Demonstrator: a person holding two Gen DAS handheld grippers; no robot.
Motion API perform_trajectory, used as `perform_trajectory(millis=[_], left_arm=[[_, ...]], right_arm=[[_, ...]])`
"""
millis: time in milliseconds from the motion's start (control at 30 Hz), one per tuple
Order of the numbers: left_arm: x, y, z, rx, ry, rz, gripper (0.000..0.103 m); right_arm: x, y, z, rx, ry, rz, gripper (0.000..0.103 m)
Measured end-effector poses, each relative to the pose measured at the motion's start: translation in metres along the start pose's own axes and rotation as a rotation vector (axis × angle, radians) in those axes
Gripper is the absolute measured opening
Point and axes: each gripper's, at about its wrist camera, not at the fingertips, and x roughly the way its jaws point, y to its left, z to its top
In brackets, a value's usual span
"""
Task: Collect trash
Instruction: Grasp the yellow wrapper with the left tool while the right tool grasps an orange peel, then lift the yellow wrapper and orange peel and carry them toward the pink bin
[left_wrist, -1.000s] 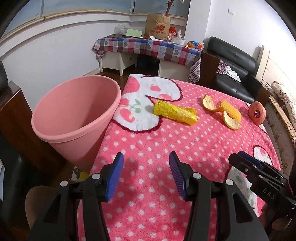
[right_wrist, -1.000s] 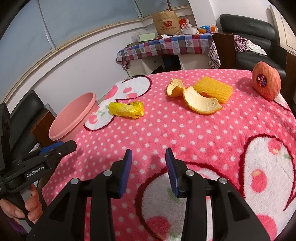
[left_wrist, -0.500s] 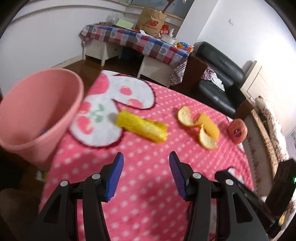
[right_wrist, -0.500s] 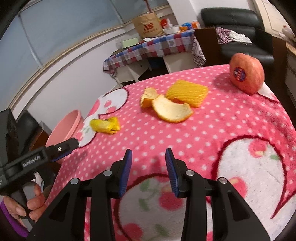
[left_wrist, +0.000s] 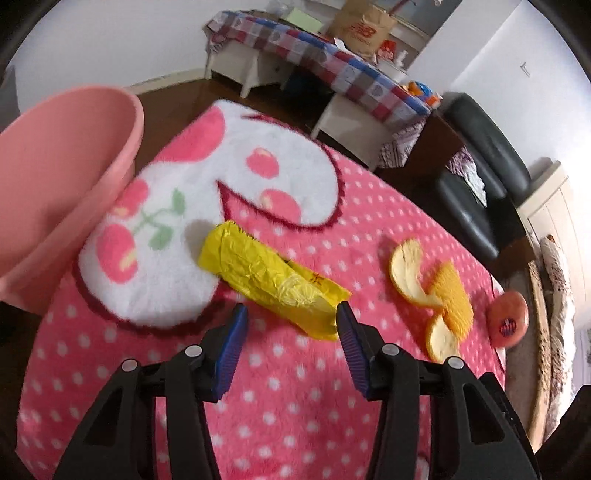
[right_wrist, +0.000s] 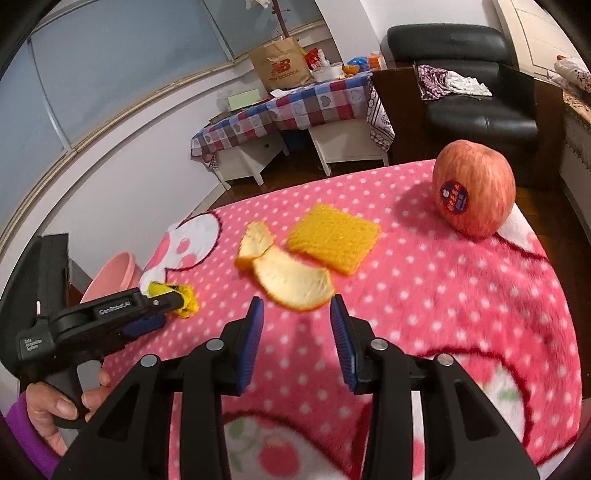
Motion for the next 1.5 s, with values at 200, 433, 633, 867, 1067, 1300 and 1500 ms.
perform_trajectory(millis=[200,433,633,867,1067,1300,1500], left_arm=[[0.008,-0.002,0.006,0.015,-0.029,0.045,0.02],[-0.003,-0.002,0.002,0.108,-0.078,0.043,0.007],[-0.021,-0.001,-0.01,0.194,-0.105,0.03,0.006],[-0.044,0.002,-0.022,0.259,-0.118,0.009,0.006],[-0.065,0.002,-0.033,0.315,-0.136,-0.025,0.006],[-0.081,0.005,-0.049,0.364,-0.147,-0.046,0.006],[-0.085,0.012,-0.055,0.364,-0.142,-0.053,0.006]], right_arm=[[0.031,-0.015,0.01,0.047,0.059,-0.005,0.038],[0.045,-0.018,0.007,0.068,0.065,0.022,0.038],[0.036,-0.009,0.003,0.023,0.052,0.055,0.008],[0.008,0.001,-0.008,0.026,0.017,0.09,0.006],[-0.024,0.011,-0.027,0.018,0.032,0.11,0.006],[-0.041,0.014,-0.063,-0.027,0.127,0.093,0.006],[-0.037,0.009,-0.065,-0.012,0.136,0.065,0.006]])
